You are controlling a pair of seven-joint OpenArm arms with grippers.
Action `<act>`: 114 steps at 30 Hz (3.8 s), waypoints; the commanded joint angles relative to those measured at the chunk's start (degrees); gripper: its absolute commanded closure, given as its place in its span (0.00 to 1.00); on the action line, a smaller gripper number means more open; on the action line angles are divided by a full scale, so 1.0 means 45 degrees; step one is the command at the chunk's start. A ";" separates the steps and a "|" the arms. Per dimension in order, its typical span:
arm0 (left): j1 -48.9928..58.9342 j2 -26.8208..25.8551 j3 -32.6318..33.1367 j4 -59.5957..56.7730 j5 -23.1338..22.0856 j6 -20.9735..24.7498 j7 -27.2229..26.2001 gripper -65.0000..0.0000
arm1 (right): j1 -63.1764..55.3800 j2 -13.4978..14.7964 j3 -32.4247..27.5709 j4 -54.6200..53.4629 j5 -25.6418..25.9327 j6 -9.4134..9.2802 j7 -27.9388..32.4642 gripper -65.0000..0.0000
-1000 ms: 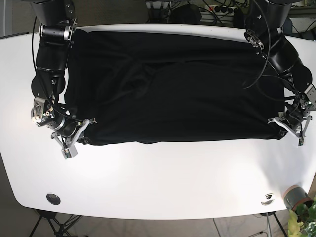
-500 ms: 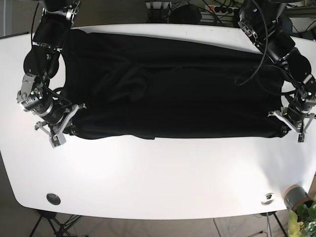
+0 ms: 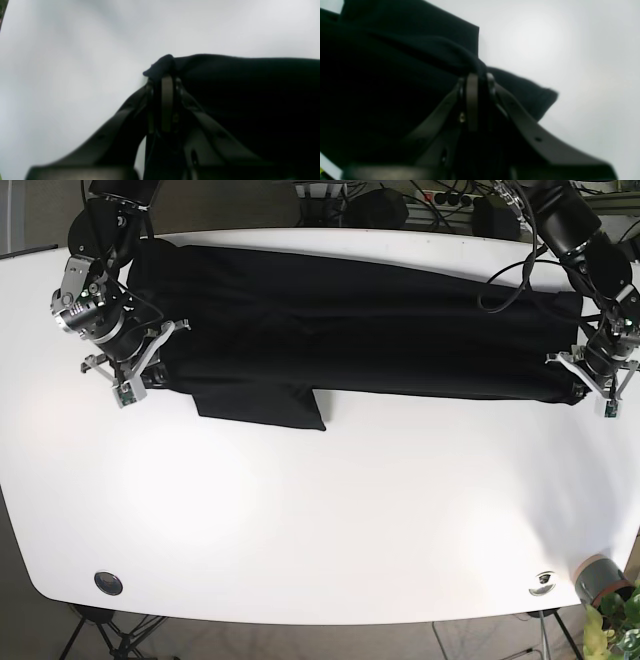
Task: Fold the T-shirt properly
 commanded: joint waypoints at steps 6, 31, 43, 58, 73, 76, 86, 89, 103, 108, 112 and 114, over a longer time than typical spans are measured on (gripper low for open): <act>0.0855 -0.0370 -0.0092 0.0614 -0.0244 0.0085 -0.0350 1.00 | -0.0957 -0.0299 0.0695 0.0281 0.0157 -0.0022 0.0979 0.97; 0.2691 -0.0312 -0.0034 0.0946 -0.0244 0.0085 -0.0331 0.58 | -0.2422 -0.1159 0.1320 0.0730 0.0157 -0.0042 0.0999 0.51; 0.2633 -0.0234 -0.0444 0.3642 -0.0908 0.0085 -0.0311 0.46 | -0.2344 -0.0240 0.2219 0.1336 0.3947 -0.0120 0.0940 0.23; 0.2574 0.0509 0.0787 0.3095 -0.1045 0.0085 -0.0311 0.46 | 0.2013 0.0541 0.0930 -0.2454 0.3302 -0.1194 -0.0974 0.23; 0.2340 0.0509 0.0709 0.0829 -0.0888 0.0085 -0.0389 0.46 | 0.3263 0.0443 -0.1532 -0.6009 0.3283 -0.1214 -0.0916 0.23; 0.2359 0.0509 0.0709 0.0829 -0.0888 0.0085 -0.0389 0.46 | 0.3263 0.0385 -0.1786 -0.5892 0.3341 -0.1214 -0.0896 0.23; 0.2691 0.0509 0.0728 0.0809 -0.0869 0.0085 -0.0389 0.46 | 0.3165 -0.0319 -0.2665 -0.5502 0.3302 -0.1214 -0.0896 0.37; 0.2711 0.0509 0.0709 0.0809 -0.0869 0.0085 -0.0409 0.46 | 0.3165 -0.0397 -0.2626 -0.5521 0.3302 -0.1214 -0.0896 0.61; 0.2809 0.0470 0.0728 -0.0246 -0.0888 0.0085 -0.0663 0.46 | 0.0919 -0.0455 -0.2567 -0.0676 0.3361 -0.1233 -0.0955 0.94; 0.3024 0.0470 0.0728 -0.0617 -0.0869 0.0085 -0.1249 0.46 | -0.0429 -0.0573 -0.1922 0.1063 0.3361 -0.1233 -0.0974 0.94; 0.3082 0.0079 0.0806 -0.0891 -0.0888 0.0085 -0.1268 0.46 | -0.1269 -0.0709 -0.1356 0.1453 0.3380 -0.1194 -0.0974 0.94; 0.3082 0.0040 0.0806 -0.0988 -0.0888 0.0085 -0.1268 0.46 | -0.1621 -0.0729 -0.1141 0.1473 0.3380 -0.1097 -0.0974 0.94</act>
